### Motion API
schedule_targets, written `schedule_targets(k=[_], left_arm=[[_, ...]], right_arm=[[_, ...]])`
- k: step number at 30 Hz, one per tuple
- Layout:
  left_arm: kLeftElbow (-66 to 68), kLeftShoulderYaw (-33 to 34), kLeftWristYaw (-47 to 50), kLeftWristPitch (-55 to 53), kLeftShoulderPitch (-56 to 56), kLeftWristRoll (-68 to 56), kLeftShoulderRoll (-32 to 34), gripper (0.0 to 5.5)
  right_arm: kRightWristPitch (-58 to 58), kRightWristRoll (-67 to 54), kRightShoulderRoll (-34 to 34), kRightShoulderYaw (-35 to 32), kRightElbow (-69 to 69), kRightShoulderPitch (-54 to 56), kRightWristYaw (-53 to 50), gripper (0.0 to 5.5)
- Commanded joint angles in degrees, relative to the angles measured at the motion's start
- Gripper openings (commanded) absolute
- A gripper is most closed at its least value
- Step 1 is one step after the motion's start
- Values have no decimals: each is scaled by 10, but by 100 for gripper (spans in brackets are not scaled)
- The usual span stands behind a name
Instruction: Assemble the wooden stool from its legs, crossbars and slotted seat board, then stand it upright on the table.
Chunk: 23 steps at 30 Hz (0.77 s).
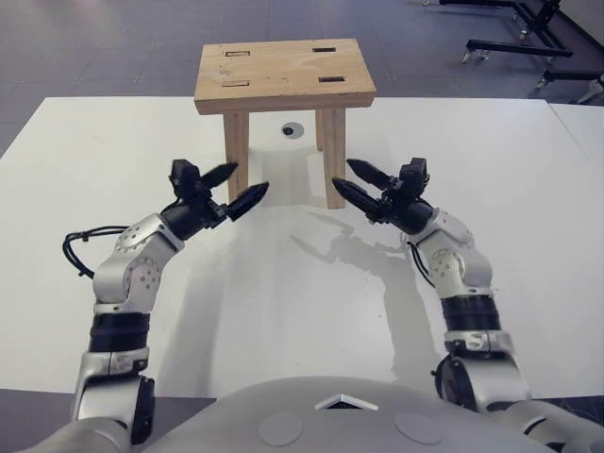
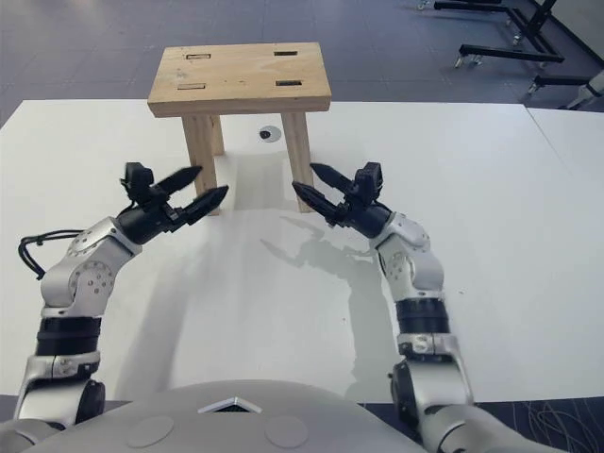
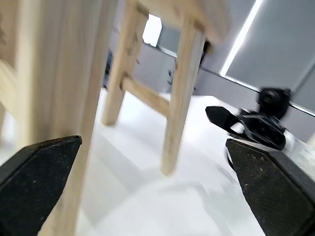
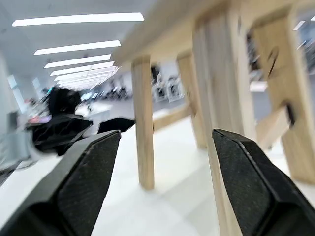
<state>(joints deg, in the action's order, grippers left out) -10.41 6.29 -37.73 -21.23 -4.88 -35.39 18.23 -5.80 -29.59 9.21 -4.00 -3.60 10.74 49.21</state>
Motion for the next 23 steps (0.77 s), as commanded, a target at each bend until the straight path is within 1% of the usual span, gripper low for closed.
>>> schedule_targets(k=[1,3,5,7,9,12,14,16,18,21,23], left_arm=[[-138,-29,107,85,82,87,-67,539],[-187,-52,161,125,100,140,-102,539],[-202,-67,214,157,86,214,-118,539],[-202,-66,256,181,72,280,-118,539],[-202,-45,305,185,51,327,-123,539],[-190,-41,357,158,6,374,-133,539],[-192,-48,379,133,-1,401,-139,539],[-190,-57,394,125,-13,434,-137,539],[-186,-72,379,157,-10,439,-127,539],[-183,-79,364,191,6,408,-137,539],[-170,-86,363,205,-5,417,-135,539]], right_arm=[[80,146,-66,-1,142,-53,-210,343],[116,277,-80,9,172,-43,-325,343],[155,385,-87,19,178,-21,-416,343],[185,452,-92,42,180,-9,-467,343],[178,494,-114,55,178,-8,-523,343],[208,517,-105,69,164,-10,-546,343],[245,508,-108,69,149,-8,-569,343],[243,493,-113,71,144,-2,-571,343],[217,470,-119,80,144,-5,-554,343],[199,461,-116,79,138,-5,-549,343],[188,460,-113,79,140,1,-547,343]])
